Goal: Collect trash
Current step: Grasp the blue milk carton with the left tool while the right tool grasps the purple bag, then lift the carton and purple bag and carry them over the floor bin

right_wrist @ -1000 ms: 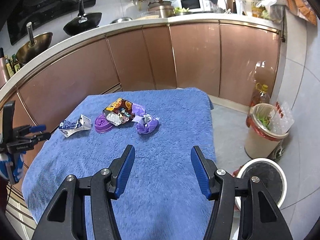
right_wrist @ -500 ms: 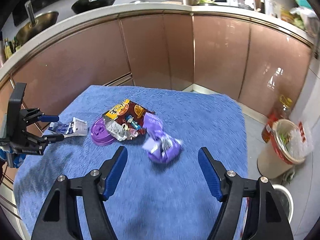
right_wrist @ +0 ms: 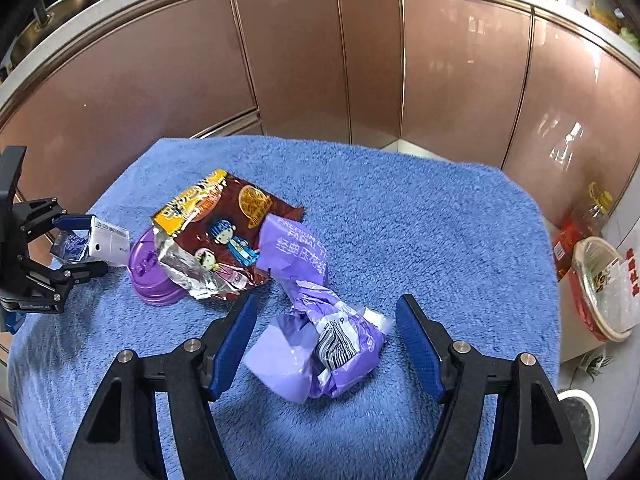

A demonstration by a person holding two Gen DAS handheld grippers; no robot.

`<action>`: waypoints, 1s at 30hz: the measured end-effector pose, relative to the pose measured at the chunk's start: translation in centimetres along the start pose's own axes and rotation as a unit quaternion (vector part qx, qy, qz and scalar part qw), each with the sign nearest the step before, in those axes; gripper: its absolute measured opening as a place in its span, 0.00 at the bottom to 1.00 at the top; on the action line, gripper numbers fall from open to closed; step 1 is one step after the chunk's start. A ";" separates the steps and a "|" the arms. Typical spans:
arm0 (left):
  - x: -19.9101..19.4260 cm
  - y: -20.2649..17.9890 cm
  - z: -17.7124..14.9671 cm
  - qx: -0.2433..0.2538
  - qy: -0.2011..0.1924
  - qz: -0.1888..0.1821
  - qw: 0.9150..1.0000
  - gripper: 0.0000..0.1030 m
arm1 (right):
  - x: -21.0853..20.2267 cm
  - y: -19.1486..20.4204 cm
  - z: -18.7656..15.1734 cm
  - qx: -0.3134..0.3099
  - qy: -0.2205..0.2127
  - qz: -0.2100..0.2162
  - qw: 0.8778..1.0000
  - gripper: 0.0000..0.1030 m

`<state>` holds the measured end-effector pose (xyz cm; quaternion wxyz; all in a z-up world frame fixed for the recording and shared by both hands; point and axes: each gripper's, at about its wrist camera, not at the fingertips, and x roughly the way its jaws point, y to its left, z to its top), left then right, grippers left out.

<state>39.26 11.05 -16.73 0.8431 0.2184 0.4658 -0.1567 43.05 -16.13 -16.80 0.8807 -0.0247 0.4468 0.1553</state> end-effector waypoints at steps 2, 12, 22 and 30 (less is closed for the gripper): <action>0.3 -0.1 0.1 0.001 0.006 0.000 1.000 0.47 | 0.5 -0.1 0.0 0.003 0.006 0.003 1.000 0.60; 0.7 -0.3 0.0 -0.007 0.011 -0.004 1.000 0.37 | 0.5 -0.6 -0.6 0.008 -0.003 0.015 1.000 0.48; -0.4 -1.8 -0.5 -0.013 0.007 0.014 1.000 0.31 | -2.2 -0.4 -2.7 0.006 -0.009 0.029 1.000 0.38; -4.8 -1.6 -1.9 -0.081 -0.025 -0.014 0.996 0.31 | -6.6 -0.2 -5.6 0.027 -0.028 0.041 0.998 0.36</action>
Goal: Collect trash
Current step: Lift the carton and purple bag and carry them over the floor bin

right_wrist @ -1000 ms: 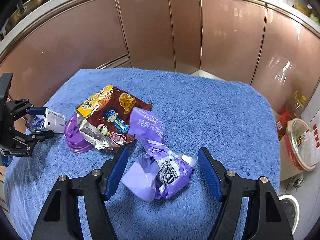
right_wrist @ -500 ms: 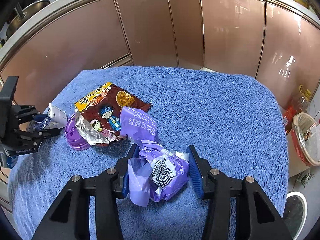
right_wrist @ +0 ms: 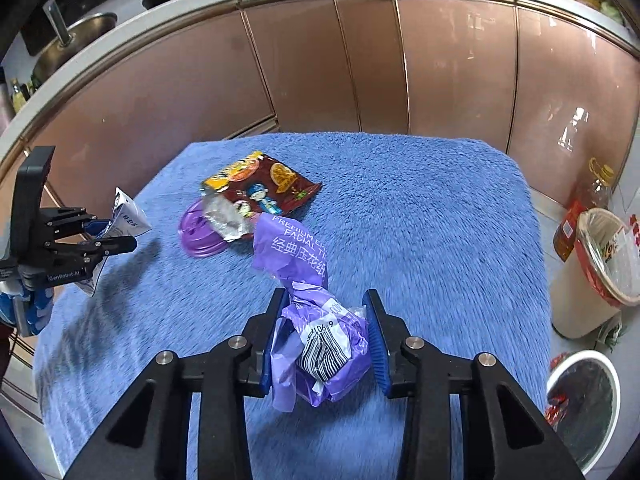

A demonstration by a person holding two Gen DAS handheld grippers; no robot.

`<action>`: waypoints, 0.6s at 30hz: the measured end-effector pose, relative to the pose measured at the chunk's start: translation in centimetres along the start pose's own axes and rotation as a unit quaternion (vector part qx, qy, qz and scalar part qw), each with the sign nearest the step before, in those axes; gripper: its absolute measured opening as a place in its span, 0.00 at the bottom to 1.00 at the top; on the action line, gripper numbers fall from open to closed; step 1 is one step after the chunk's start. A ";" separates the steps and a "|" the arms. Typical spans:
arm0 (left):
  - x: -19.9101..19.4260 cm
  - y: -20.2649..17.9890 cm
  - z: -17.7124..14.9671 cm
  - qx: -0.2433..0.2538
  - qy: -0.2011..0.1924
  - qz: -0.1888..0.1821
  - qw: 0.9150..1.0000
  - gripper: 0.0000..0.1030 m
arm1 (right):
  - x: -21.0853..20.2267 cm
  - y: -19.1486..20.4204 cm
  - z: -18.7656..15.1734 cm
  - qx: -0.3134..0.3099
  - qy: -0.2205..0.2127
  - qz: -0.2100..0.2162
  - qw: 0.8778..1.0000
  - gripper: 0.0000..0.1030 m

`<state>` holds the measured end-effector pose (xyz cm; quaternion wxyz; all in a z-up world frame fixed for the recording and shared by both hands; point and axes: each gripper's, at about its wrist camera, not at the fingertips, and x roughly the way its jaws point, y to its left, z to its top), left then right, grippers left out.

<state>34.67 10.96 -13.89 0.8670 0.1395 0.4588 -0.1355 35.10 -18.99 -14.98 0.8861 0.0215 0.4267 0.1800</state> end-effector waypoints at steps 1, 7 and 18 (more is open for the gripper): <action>-1.0 -0.1 -0.3 -0.011 -0.006 -0.007 1.000 0.31 | -0.6 -0.1 -0.2 0.002 -0.004 0.002 1.000 0.36; -5.8 -1.5 -2.2 -0.046 -0.039 -0.032 0.998 0.31 | -5.5 1.1 -1.4 0.005 -0.034 0.007 0.999 0.36; -14.1 -5.9 -3.2 -0.054 -0.103 -0.064 0.991 0.31 | -16.2 0.6 -4.8 0.021 -0.107 -0.010 0.994 0.36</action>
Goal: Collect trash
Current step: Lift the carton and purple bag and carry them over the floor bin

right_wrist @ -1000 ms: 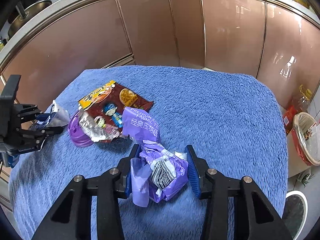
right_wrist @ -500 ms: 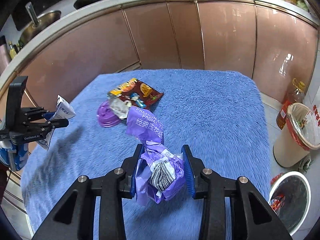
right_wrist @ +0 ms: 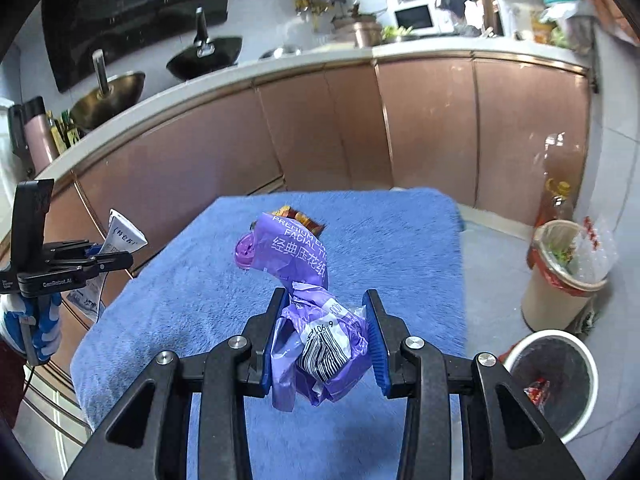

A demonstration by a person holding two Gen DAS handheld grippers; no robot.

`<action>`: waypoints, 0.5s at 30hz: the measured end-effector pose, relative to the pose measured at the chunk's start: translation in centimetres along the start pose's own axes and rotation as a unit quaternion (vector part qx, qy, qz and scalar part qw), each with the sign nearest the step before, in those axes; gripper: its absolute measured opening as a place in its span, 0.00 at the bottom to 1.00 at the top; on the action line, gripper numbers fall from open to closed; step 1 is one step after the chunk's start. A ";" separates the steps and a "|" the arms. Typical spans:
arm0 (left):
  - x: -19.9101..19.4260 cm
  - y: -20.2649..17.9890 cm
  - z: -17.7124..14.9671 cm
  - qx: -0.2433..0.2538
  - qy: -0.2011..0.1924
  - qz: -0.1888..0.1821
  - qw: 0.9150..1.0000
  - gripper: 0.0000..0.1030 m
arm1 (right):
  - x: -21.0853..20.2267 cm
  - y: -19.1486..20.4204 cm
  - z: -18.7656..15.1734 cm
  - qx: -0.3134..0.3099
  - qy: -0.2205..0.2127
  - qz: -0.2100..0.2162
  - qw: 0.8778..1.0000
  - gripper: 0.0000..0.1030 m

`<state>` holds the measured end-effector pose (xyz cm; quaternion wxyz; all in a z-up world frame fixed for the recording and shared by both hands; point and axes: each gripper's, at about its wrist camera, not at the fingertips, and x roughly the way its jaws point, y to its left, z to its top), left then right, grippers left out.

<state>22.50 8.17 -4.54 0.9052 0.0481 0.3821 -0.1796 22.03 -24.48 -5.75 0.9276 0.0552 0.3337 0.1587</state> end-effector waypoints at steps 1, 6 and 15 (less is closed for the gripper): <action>-0.4 -0.7 0.2 0.002 -0.004 -0.003 1.000 0.31 | -1.2 -0.4 -0.2 0.003 -0.008 -0.004 1.000 0.36; -1.0 -5.1 1.6 0.020 -0.016 -0.029 0.999 0.31 | -5.5 -2.4 -1.0 0.015 -0.034 -0.029 0.999 0.36; 3.5 -16.3 5.7 0.069 -0.005 -0.110 0.991 0.31 | -9.6 -9.3 -3.1 0.059 -0.057 -0.101 0.992 0.36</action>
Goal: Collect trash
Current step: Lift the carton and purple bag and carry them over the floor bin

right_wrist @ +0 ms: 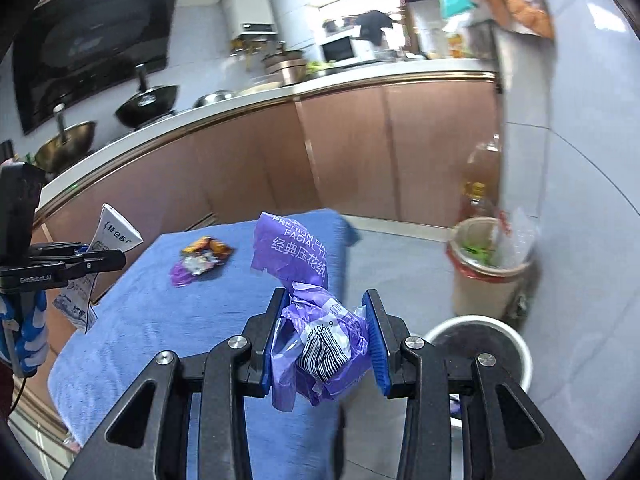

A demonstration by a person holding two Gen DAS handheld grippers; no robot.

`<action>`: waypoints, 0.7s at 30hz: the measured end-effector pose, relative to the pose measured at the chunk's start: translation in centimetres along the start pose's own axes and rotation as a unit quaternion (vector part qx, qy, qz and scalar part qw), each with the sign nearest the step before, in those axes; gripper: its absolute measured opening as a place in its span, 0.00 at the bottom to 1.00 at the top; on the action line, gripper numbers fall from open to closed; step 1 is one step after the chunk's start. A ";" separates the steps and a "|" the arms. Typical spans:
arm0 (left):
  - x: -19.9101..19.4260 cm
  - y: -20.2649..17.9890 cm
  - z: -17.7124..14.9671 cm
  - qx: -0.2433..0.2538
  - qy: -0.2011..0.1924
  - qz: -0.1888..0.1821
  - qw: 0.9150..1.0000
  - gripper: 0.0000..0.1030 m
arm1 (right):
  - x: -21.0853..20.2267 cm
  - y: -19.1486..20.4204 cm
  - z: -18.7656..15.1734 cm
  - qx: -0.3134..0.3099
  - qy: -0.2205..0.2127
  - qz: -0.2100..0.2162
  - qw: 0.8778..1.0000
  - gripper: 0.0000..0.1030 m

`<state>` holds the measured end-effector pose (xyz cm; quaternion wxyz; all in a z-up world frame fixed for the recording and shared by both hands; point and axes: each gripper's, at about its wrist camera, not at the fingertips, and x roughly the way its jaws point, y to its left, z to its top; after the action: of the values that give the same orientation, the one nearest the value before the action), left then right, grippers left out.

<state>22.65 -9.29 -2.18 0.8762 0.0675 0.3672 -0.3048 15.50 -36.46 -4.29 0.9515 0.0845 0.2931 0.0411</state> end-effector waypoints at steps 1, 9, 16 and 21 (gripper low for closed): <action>0.8 -0.9 0.4 0.003 0.003 -0.008 1.000 0.31 | -0.2 -1.0 -0.2 0.005 0.000 -0.007 1.000 0.36; 10.1 -8.1 3.5 0.030 0.046 -0.058 0.997 0.31 | 1.5 -7.6 -1.5 0.041 0.013 -0.071 0.997 0.37; 20.4 -12.6 5.6 0.032 0.108 -0.094 0.989 0.31 | 7.0 -14.6 -3.8 0.099 0.057 -0.109 0.987 0.37; 26.7 -14.7 6.3 0.018 0.137 -0.114 0.984 0.32 | 10.9 -18.5 -4.9 0.128 0.087 -0.130 0.979 0.39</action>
<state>32.42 -36.22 -14.39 0.7759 0.0820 0.4832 -0.3971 22.25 -52.61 -17.65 0.9010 0.1630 0.3858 -0.1133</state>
